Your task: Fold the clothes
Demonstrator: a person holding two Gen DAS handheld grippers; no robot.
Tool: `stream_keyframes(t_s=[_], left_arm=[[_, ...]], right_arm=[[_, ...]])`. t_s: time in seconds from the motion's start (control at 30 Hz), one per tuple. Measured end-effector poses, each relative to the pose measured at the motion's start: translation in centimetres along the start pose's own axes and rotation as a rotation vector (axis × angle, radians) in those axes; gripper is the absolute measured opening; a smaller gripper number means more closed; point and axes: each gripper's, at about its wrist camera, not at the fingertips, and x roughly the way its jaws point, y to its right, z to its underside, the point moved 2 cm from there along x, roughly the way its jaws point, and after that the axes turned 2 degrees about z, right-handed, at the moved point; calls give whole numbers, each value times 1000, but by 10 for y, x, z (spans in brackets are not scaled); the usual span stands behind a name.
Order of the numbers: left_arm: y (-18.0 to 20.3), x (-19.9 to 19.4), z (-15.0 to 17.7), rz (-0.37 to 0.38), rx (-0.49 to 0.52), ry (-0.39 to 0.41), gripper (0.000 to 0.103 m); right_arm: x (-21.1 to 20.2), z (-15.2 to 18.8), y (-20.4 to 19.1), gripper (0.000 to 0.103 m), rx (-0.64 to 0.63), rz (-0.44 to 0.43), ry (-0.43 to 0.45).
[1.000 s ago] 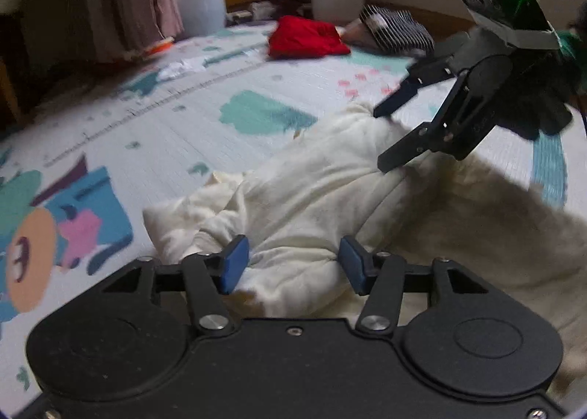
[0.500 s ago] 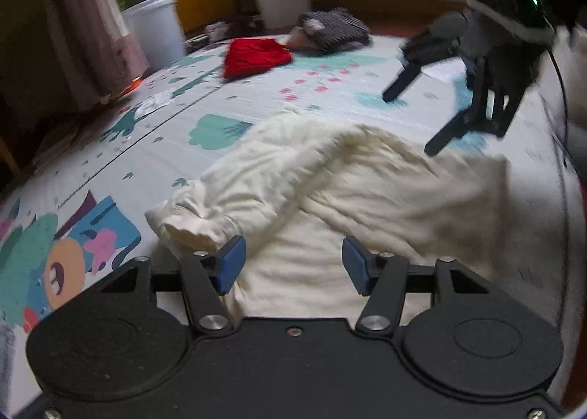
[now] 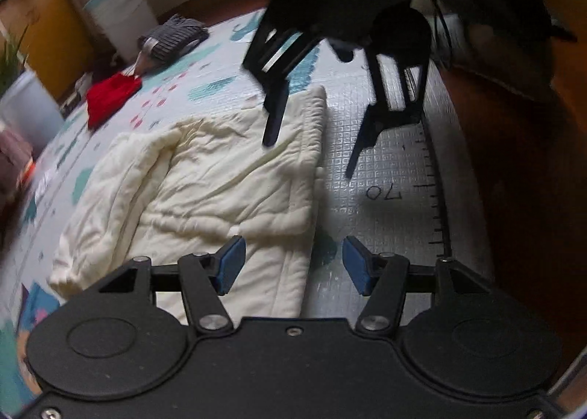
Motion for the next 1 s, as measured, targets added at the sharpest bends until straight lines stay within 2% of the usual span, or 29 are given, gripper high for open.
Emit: stream_keyframes(t_s=[0.1, 0.17, 0.2, 0.33, 0.4, 0.47, 0.57, 0.67, 0.87, 1.0], left_arm=[[2, 7, -4, 6, 3, -3, 58], [3, 8, -6, 8, -9, 0, 58], [4, 8, -7, 8, -14, 2, 58], [5, 13, -10, -10, -24, -9, 58], [5, 15, -12, -22, -16, -9, 58], [5, 17, -13, -32, -6, -6, 58], [7, 22, -14, -50, 68, -11, 58], [10, 27, -10, -52, 155, -32, 58], [7, 30, -4, -68, 233, -62, 58], [8, 34, -4, -69, 292, -74, 58]], right_arm=[[10, -7, -13, 60, -94, 10, -12], [11, -8, -14, 58, -95, -1, -12], [11, -9, -11, 53, -71, -20, -19], [10, -13, -8, 44, -55, -38, -42], [11, -13, -3, 35, -28, -59, -54], [11, -14, 8, 33, 48, -106, -56], [12, -12, 25, 31, 171, -185, -58], [18, -3, 50, 31, 365, -286, -63], [33, 34, 94, 27, 734, -521, -33], [33, 36, 94, 27, 720, -557, -35]])
